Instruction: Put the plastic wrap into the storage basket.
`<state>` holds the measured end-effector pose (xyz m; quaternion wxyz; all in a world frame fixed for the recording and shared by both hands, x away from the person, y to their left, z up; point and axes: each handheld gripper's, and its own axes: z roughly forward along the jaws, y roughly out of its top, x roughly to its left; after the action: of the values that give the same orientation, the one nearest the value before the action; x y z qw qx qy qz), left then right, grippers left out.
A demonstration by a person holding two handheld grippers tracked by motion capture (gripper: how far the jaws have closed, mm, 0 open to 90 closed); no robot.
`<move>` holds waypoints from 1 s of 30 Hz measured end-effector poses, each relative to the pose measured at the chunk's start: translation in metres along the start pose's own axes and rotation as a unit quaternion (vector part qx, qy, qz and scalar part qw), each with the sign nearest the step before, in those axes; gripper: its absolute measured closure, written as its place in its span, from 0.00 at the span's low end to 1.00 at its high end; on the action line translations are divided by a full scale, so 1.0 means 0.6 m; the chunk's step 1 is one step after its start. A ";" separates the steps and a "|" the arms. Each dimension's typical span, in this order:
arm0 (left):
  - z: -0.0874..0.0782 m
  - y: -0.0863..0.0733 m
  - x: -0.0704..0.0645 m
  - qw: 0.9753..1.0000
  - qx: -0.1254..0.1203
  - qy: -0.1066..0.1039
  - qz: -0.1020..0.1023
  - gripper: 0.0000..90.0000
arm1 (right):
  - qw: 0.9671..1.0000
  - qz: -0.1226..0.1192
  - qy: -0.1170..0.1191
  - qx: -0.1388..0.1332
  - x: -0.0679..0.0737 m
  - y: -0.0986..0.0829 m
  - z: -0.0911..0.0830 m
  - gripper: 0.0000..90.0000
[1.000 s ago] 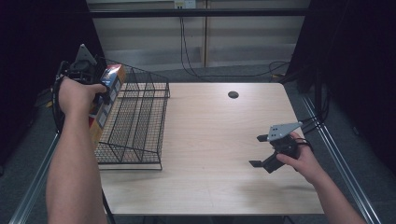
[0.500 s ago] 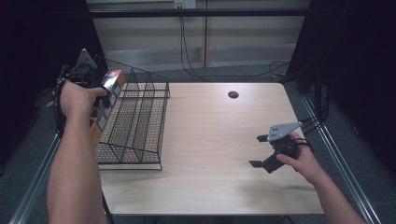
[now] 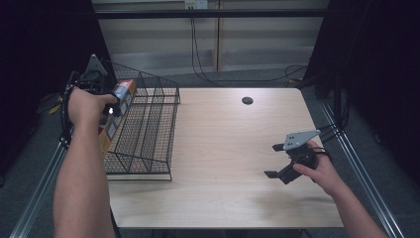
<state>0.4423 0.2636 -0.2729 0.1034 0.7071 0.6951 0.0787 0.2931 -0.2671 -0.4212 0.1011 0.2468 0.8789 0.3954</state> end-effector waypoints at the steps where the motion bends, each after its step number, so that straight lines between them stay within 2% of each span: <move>1: 0.000 0.000 0.000 1.000 0.001 -0.003 -0.002 0.48 | 1.000 0.000 -0.001 0.000 0.000 0.000 0.000 0.03; 11: 0.008 0.001 0.001 1.000 0.004 -0.008 -0.006 0.48 | 1.000 -0.003 0.000 0.001 0.001 0.000 0.003 0.03; 16: 0.014 -0.001 0.002 1.000 0.013 -0.002 -0.010 0.47 | 1.000 -0.002 0.000 0.001 0.000 0.000 0.003 0.03; 22: 0.024 -0.002 0.005 1.000 0.029 -0.008 -0.009 0.45 | 1.000 -0.003 0.001 0.003 0.001 0.000 0.004 0.03; 24: 0.012 0.002 0.002 1.000 -0.006 -0.014 -0.015 0.44 | 1.000 -0.003 0.000 0.003 0.001 -0.001 0.004 0.03; 25: 0.005 0.004 0.000 1.000 -0.013 -0.016 -0.015 0.43 | 1.000 -0.003 0.000 0.003 0.001 -0.001 0.004 0.03; 26: -0.001 0.006 -0.004 1.000 -0.007 -0.017 -0.015 0.42 | 1.000 -0.001 0.002 0.003 0.000 -0.002 0.004 0.03; 27: -0.006 0.007 -0.007 1.000 -0.008 -0.017 -0.008 0.41 | 1.000 -0.001 0.001 0.005 0.000 -0.002 0.005 0.03; 30: -0.014 0.007 -0.017 1.000 -0.015 -0.023 -0.008 0.39 | 1.000 0.000 0.001 0.004 -0.002 -0.003 0.005 0.03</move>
<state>0.4440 0.2534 -0.2636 0.1311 0.7017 0.6966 0.0722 0.2950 -0.2669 -0.4243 0.0993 0.2464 0.8808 0.3919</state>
